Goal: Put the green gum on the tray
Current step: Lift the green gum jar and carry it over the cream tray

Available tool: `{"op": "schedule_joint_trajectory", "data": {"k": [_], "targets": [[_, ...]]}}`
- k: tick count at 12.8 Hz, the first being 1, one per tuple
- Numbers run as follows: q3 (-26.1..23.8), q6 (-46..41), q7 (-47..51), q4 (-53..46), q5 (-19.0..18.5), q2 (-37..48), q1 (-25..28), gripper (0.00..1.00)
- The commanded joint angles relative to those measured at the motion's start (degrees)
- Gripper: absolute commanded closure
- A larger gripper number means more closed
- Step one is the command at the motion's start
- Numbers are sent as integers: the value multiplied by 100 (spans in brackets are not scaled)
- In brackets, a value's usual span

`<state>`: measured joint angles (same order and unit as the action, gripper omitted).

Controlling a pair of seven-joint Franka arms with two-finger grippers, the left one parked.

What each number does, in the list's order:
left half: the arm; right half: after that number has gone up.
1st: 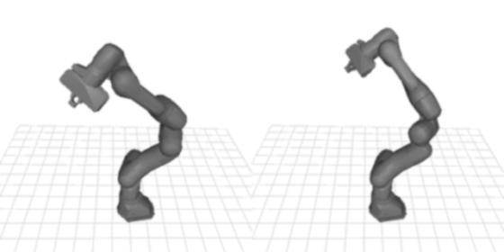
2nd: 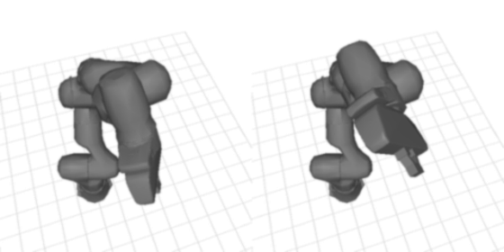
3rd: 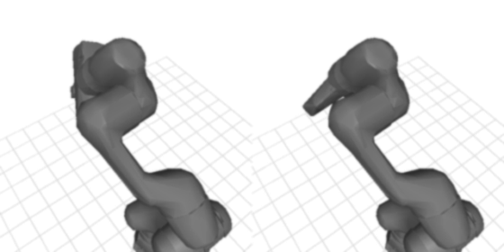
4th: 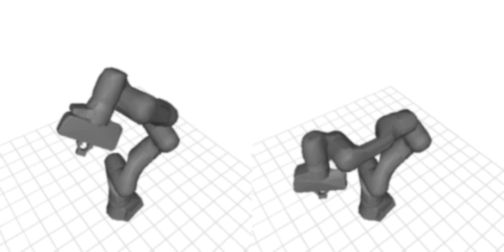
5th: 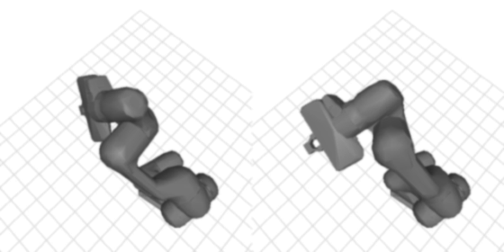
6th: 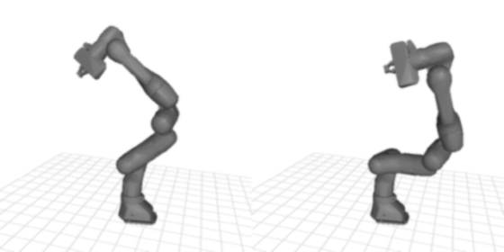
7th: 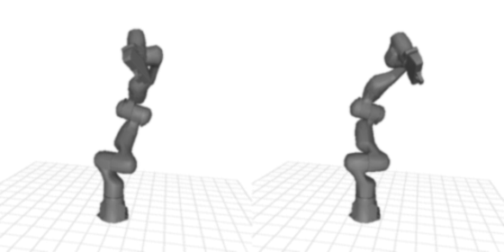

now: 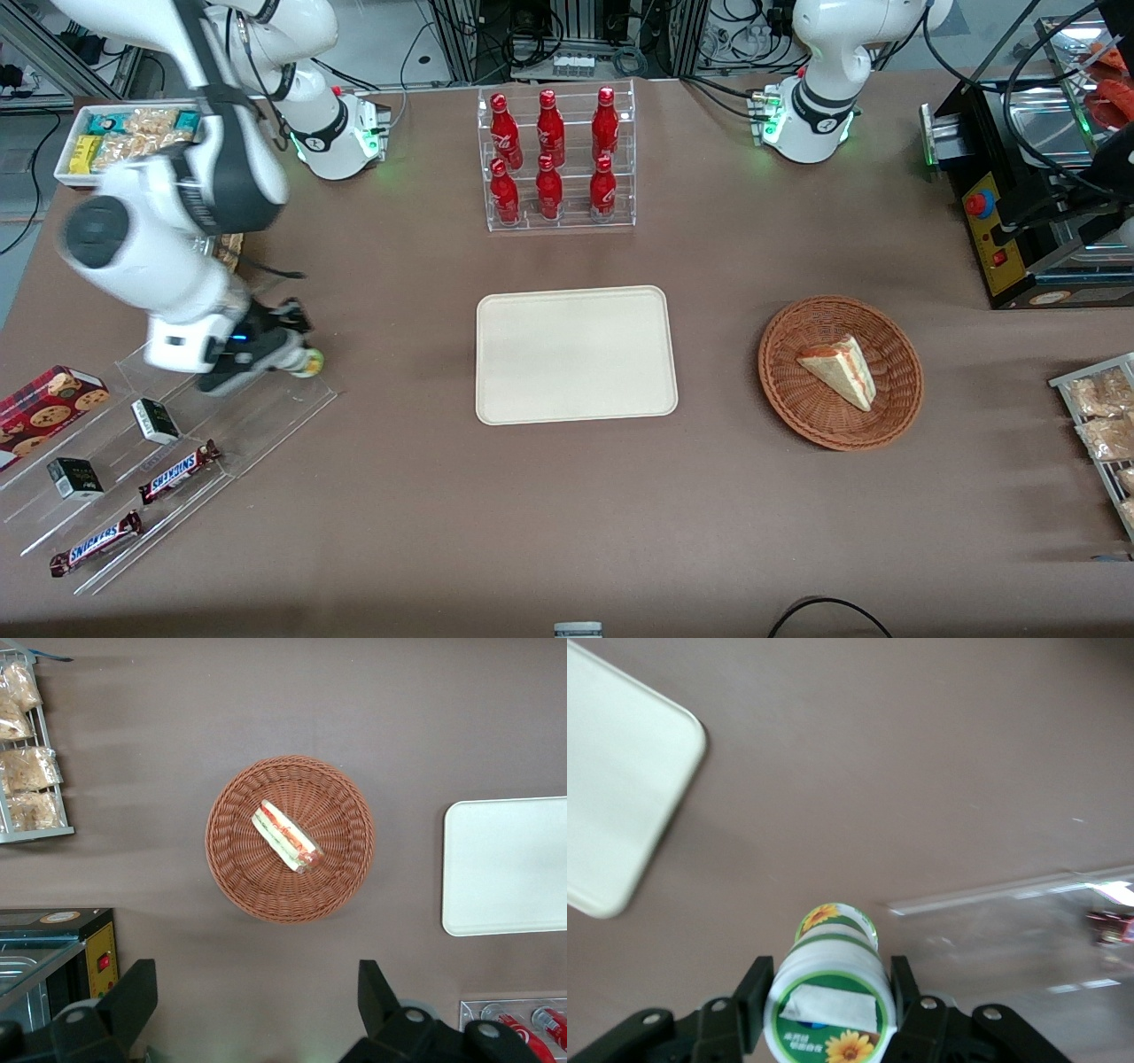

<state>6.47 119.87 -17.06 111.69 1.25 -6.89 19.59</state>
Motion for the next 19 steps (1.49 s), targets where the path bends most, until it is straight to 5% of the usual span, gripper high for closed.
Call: {"op": "schedule_joint_trajectory", "data": {"k": [1,9,19], "targets": [[65,-131,1253,-682,164,-628,701,100],[73,-96,4586,-2143,454,-2211,2302,100],[82,818,6232,-2802,657,-3521,3094,100]]}}
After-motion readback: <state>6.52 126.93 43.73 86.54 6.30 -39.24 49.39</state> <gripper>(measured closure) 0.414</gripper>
